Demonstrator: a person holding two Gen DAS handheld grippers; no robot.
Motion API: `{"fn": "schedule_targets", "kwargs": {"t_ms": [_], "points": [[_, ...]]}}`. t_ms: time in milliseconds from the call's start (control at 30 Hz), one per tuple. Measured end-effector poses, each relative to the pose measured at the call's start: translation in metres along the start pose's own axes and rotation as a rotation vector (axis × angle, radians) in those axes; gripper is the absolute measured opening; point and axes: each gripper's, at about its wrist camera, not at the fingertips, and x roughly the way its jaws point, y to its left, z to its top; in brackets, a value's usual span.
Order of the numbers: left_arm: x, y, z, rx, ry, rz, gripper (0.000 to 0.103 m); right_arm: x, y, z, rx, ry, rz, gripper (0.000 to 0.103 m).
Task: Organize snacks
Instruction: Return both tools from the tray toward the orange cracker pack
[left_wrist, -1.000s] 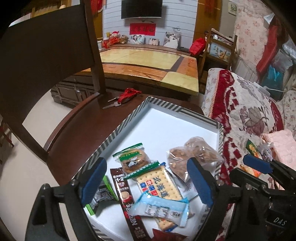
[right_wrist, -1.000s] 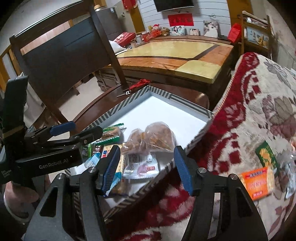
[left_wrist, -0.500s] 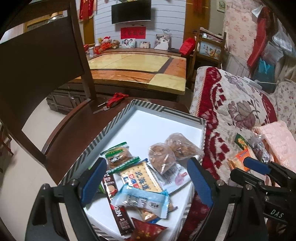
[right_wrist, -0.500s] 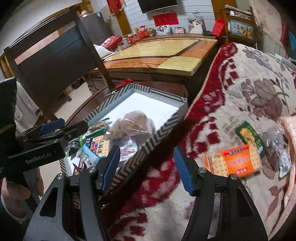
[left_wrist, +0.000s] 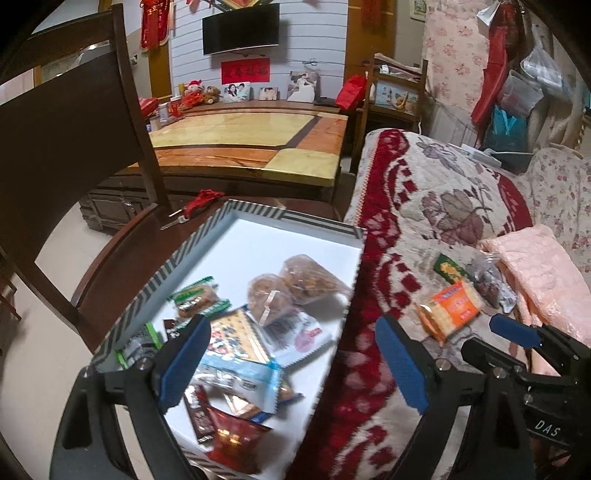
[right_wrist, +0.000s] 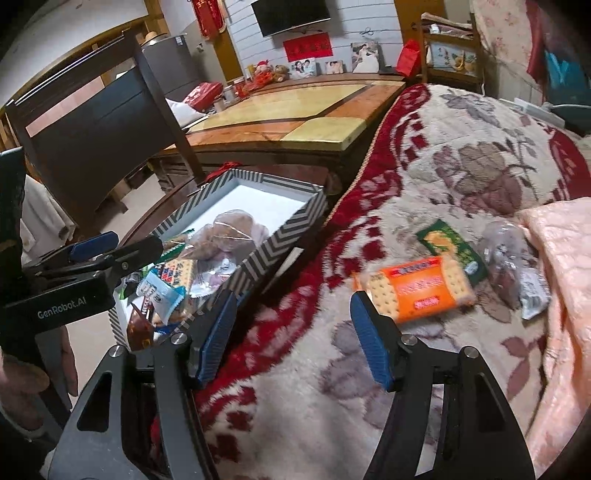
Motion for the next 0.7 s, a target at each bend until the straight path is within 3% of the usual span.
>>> {"fn": "schedule_targets", "kwargs": {"t_ms": [233, 300, 700], "points": [[-0.004, -0.027, -0.008, 0.009, 0.047, -0.067, 0.097, -0.027, -0.021, -0.02, 0.033, -0.016, -0.068, 0.065], [-0.004, -0.036, -0.012, 0.012, 0.063, -0.076, 0.097, -0.034, -0.03, -0.027, 0.051, -0.012, -0.106, 0.072], [0.005, -0.084, -0.03, 0.055, 0.167, -0.167, 0.097, -0.064, -0.064, -0.057, 0.059, -0.01, -0.25, 0.072]]}}
